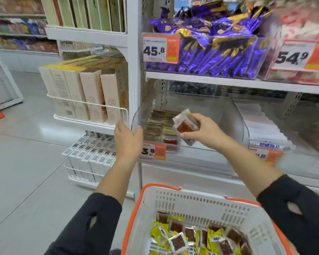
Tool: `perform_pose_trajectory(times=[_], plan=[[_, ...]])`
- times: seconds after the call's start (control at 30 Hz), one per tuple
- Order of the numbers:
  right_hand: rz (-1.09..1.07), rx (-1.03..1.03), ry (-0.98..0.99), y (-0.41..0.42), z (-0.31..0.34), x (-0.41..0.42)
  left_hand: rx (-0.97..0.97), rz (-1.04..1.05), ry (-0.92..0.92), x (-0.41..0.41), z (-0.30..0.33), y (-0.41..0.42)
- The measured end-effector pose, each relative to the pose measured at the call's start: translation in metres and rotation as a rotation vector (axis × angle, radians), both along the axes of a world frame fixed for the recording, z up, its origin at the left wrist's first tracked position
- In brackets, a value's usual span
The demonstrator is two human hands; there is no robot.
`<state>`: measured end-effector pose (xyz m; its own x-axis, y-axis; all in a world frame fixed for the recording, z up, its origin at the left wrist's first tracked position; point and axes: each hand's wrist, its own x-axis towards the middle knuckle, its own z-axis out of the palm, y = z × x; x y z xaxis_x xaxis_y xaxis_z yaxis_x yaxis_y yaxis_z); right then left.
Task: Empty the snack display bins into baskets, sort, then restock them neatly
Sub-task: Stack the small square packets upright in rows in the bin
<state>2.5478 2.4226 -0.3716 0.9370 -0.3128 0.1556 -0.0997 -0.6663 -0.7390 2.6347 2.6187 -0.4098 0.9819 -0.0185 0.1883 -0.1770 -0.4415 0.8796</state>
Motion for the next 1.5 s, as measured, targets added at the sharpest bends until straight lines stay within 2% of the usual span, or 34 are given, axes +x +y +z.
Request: perform_pose_trajectory(times=[0.1,0.17,0.33,0.53,0.7,0.87,0.97,1.03,1.13,1.33,1.43,1.5], plan=[[0.1,-0.352,0.186,-0.003,-0.001,0.031,-0.039,-0.03,0.076,0.01,-0.008,-0.003],[0.18,-0.5,0.321,-0.005,0.0,0.047,-0.084,-0.089,0.124,0.014,-0.017,-0.007],[0.318,-0.389,0.688,-0.004,-0.002,0.068,-0.151,-0.069,0.125,0.014,-0.028,-0.016],[0.21,-0.667,0.712,0.007,-0.026,0.078,-0.156,-0.042,0.105,0.014,-0.028,-0.017],[0.078,-0.487,0.881,-0.002,-0.016,0.065,-0.188,-0.065,0.092,0.013,-0.03,-0.015],[0.016,-0.392,0.82,-0.003,-0.021,0.061,-0.198,-0.063,0.088,0.011,-0.03,-0.015],[0.009,-0.231,0.757,0.0,-0.026,0.06,-0.197,-0.058,0.087,0.01,-0.03,-0.015],[0.016,-0.113,0.768,0.005,-0.026,0.061,-0.197,-0.06,0.087,0.009,-0.03,-0.015],[0.015,-0.051,0.834,0.008,-0.023,0.061,-0.193,-0.067,0.092,0.008,-0.029,-0.015],[0.036,0.136,0.834,0.013,-0.018,0.054,-0.195,-0.078,0.085,0.008,-0.03,-0.014],[0.012,0.083,0.862,0.006,-0.019,0.05,-0.2,-0.103,0.091,0.012,-0.033,-0.013],[-0.057,0.004,0.784,0.003,-0.02,0.045,-0.218,-0.089,0.108,0.014,-0.037,-0.013]])
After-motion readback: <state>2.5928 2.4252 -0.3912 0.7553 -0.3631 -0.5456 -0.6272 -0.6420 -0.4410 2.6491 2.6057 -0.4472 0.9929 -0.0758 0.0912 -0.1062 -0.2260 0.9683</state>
